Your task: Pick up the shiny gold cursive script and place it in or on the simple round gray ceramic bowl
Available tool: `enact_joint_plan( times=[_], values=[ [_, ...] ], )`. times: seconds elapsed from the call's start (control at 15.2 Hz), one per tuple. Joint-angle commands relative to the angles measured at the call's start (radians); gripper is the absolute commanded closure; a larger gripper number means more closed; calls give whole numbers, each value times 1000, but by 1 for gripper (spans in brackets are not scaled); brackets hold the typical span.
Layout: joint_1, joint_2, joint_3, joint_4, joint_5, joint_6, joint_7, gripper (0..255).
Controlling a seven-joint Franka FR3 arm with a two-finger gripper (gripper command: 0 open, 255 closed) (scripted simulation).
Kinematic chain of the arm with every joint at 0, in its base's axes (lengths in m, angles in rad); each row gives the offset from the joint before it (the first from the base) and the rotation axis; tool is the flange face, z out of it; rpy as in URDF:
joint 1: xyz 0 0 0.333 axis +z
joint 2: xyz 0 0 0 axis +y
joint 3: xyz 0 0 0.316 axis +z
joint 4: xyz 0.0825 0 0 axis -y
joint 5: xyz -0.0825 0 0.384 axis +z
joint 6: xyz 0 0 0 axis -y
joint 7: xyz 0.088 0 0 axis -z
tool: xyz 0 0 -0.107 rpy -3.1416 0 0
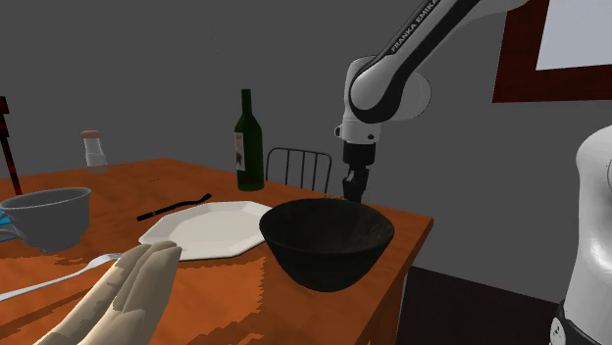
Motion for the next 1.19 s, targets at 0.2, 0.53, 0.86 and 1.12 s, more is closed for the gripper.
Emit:
enact_joint_plan(
  times=[0.2, 0.53, 0.86, 1.12],
  values=[
    [0, 0, 0, 0, 0, 0, 0, 255],
    [-6, -46, 10, 21, -14, -65, 12, 255],
    [-11, -97, 23, 52, -24, -146, 22, 255],
    [-14, -132, 33, 81, -29, -209, 27, 255]
  ],
)
